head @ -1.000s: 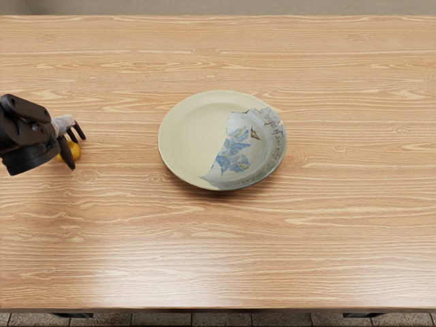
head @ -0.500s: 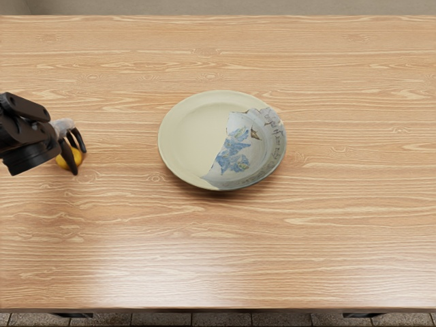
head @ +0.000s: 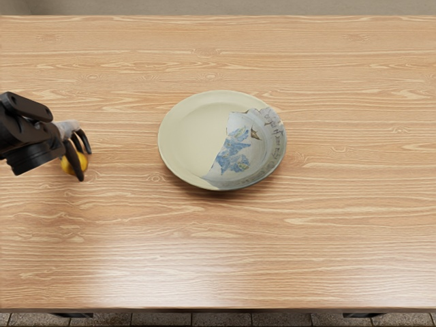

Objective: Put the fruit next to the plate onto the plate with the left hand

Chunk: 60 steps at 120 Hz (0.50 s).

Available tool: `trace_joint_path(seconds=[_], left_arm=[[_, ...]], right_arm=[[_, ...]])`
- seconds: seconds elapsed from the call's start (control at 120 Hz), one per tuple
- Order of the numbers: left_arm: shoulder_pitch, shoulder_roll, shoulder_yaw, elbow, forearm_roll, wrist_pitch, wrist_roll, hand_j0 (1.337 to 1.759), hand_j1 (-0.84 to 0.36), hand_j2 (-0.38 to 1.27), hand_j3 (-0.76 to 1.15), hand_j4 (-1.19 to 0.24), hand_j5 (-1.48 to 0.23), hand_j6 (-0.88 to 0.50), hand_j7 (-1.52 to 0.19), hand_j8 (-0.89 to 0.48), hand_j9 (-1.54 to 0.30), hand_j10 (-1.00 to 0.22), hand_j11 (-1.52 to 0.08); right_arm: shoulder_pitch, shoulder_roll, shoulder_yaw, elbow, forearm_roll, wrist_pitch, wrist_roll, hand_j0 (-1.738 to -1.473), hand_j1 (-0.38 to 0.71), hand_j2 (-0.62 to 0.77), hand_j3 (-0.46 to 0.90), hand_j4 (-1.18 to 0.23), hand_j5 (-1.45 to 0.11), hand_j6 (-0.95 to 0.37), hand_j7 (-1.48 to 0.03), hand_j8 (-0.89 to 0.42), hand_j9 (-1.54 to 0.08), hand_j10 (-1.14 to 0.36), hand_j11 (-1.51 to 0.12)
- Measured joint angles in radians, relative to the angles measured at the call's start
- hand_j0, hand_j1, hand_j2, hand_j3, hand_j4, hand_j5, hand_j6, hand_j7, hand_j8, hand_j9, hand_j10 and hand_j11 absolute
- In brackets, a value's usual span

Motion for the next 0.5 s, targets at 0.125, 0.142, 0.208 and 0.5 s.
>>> trace_joint_path(seconds=[0.125,0.142,0.208,0.5], left_arm=[[-0.021,0.012,-0.005,-0.008,-0.002,-0.011,0.001,1.648,-0.12,0.4,0.0,-0.87,-1.12,-0.67,-1.14,-0.63,-1.15,-0.78,-1.21],[-0.038,0.017,-0.005,-0.012,-0.002,-0.012,0.001,1.649,-0.14,0.41,0.0,-0.86,-1.12,-0.66,-1.14,-0.64,-1.15,-0.78,-1.21],[-0.099,0.055,-0.018,-0.039,-0.002,-0.015,0.001,1.65,-0.17,0.48,0.0,-0.86,-1.14,-0.64,-1.14,-0.6,-1.15,-0.76,-1.2],[-0.188,0.097,-0.18,-0.096,-0.008,-0.098,0.002,1.652,-0.17,0.46,0.0,-0.86,-1.15,-0.65,-1.15,-0.62,-1.15,-0.77,-1.19]], right_arm=[[0.0,0.0,0.0,0.0,0.0,0.0,0.0,-1.658,-0.34,0.0,0.0,-0.01,-0.01,-0.01,-0.01,-0.01,-0.01,-0.01,-0.01],[0.0,0.0,0.0,0.0,0.0,0.0,0.0,-1.658,-0.34,0.0,0.0,-0.01,-0.01,-0.01,-0.01,-0.01,-0.01,-0.01,-0.01],[0.0,0.0,0.0,0.0,0.0,0.0,0.0,-1.658,-0.34,0.0,0.0,-0.01,-0.01,-0.01,-0.01,-0.01,-0.01,-0.01,-0.01],[0.0,0.0,0.0,0.0,0.0,0.0,0.0,-1.658,-0.34,0.0,0.0,-0.01,-0.01,-0.01,-0.01,-0.01,-0.01,-0.01,-0.01]])
